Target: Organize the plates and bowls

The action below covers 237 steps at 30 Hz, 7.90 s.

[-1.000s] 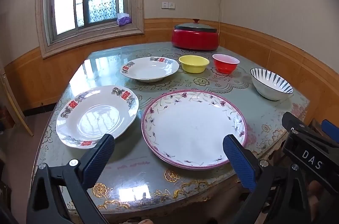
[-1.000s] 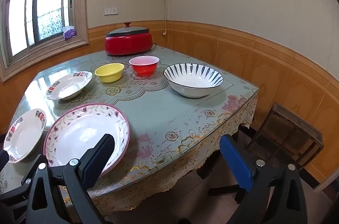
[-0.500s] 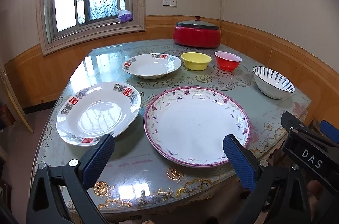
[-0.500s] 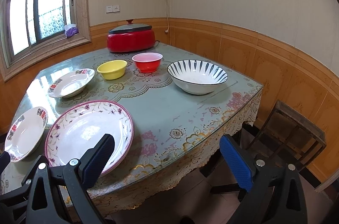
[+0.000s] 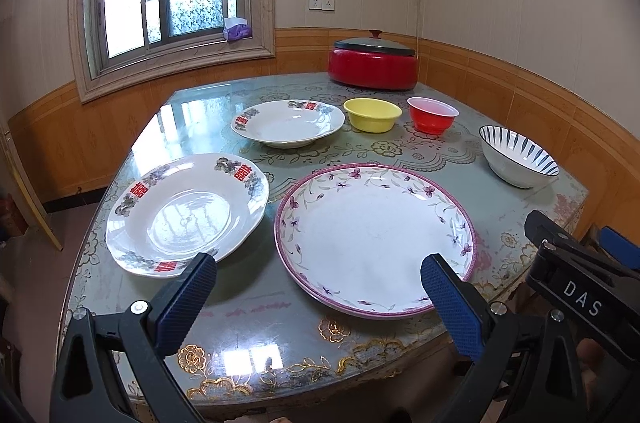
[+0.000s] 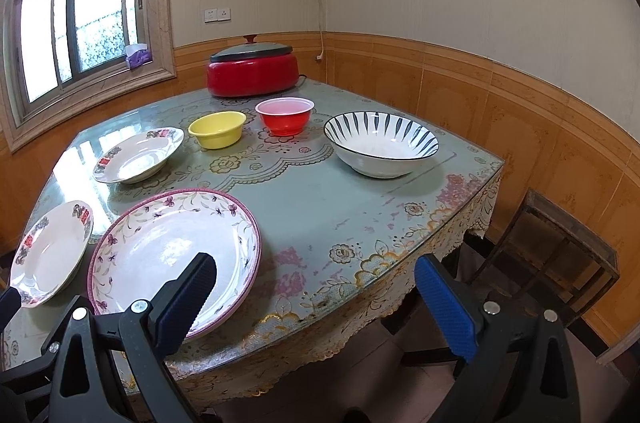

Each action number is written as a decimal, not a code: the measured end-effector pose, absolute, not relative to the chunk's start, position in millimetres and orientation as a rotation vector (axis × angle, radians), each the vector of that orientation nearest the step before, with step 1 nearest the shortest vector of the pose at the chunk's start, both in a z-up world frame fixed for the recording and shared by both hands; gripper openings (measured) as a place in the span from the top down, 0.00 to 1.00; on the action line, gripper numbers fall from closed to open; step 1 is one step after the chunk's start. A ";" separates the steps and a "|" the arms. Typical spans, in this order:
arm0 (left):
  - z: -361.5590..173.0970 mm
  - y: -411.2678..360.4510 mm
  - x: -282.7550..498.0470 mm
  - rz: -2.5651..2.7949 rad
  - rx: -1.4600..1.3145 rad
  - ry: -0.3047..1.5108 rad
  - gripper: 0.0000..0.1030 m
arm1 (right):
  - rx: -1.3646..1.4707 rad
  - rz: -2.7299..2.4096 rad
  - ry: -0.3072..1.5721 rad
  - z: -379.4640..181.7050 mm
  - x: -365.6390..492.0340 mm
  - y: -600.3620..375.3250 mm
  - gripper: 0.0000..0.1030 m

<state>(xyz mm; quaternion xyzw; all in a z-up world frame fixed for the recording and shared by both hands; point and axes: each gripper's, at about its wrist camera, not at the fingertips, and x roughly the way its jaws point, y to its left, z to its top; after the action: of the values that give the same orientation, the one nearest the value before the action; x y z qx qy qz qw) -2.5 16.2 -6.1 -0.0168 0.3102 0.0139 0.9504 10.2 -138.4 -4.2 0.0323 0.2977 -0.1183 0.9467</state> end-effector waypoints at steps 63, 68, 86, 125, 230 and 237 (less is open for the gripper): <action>-41.4 80.4 21.2 -0.199 -0.303 0.883 0.08 | 0.326 0.418 0.861 -23.6 85.1 -199.2 0.17; -43.2 74.0 30.9 -0.166 -0.323 0.902 0.12 | 0.211 0.479 0.920 -30.9 130.9 -182.0 0.59; -68.6 42.9 61.9 0.013 -0.391 0.920 0.53 | -0.076 0.686 1.112 -73.4 221.2 -143.6 0.84; -72.4 2.1 102.7 0.228 -0.264 0.886 0.62 | -0.237 0.600 0.977 -69.6 234.6 -157.7 0.78; -74.7 265.5 59.2 0.150 -0.524 0.783 0.81 | -0.265 0.853 1.021 -70.8 224.1 87.1 0.72; -80.0 266.6 60.9 0.144 -0.540 0.799 0.80 | -0.282 0.863 1.026 -74.4 223.3 87.7 0.72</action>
<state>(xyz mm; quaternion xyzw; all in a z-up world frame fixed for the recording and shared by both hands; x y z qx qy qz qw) 60.9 266.6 -80.0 -0.2596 0.3840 0.0692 0.8834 223.3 87.7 -74.4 -0.1302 0.4737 0.3986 0.7745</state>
